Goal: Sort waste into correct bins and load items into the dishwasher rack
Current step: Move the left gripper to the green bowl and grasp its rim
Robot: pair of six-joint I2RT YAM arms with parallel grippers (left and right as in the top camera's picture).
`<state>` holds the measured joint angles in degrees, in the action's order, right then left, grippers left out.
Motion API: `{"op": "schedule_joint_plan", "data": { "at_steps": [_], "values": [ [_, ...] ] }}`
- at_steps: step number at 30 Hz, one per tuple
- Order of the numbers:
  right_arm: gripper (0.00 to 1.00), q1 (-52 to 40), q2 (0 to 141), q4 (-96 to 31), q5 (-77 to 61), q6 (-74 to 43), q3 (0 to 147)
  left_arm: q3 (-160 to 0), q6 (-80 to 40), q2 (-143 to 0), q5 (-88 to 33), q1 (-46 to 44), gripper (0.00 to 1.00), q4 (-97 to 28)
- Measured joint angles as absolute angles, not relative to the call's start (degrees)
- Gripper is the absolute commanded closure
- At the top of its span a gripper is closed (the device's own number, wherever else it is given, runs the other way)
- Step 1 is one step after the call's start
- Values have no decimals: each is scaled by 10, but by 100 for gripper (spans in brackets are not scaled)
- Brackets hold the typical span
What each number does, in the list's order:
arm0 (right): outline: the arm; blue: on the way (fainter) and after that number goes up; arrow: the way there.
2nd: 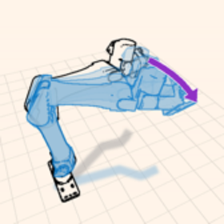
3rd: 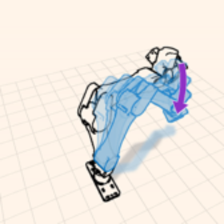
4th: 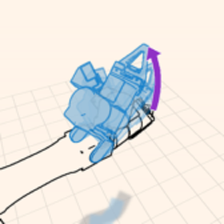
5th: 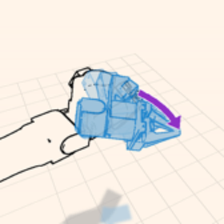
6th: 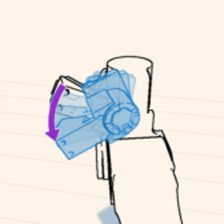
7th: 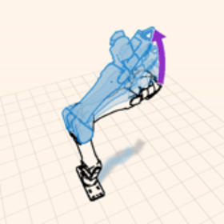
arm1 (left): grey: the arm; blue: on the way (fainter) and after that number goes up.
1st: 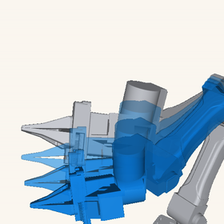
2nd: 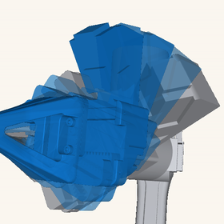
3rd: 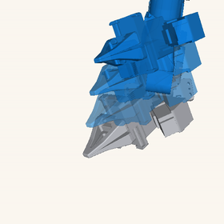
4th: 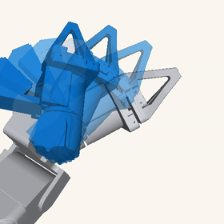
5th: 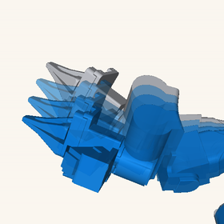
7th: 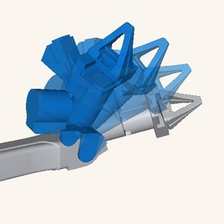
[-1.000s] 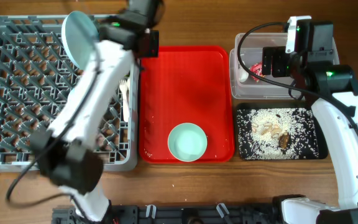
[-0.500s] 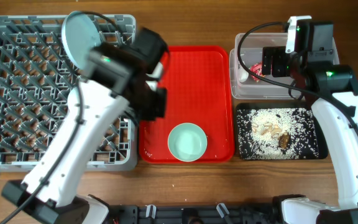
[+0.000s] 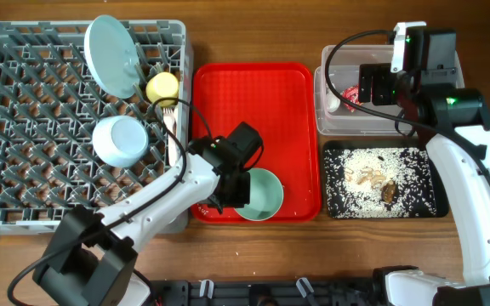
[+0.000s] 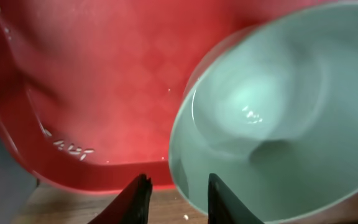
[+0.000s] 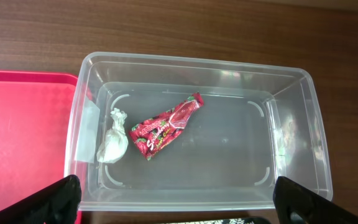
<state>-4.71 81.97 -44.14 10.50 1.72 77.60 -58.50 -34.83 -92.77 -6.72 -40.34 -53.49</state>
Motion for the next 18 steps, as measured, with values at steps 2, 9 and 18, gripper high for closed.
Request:
{"op": "schedule_joint_plan", "data": {
  "at_steps": [2,9,18],
  "values": [
    [0,-47,820,-441,105,17,776,-569,-361,-928,-67,-403,80,-510],
    [0,-47,820,-441,105,17,776,-550,-376,-928,-67,-403,86,-483],
    [0,-47,820,-442,105,17,776,-558,-381,-922,-58,-403,96,-493]
  ]
}}
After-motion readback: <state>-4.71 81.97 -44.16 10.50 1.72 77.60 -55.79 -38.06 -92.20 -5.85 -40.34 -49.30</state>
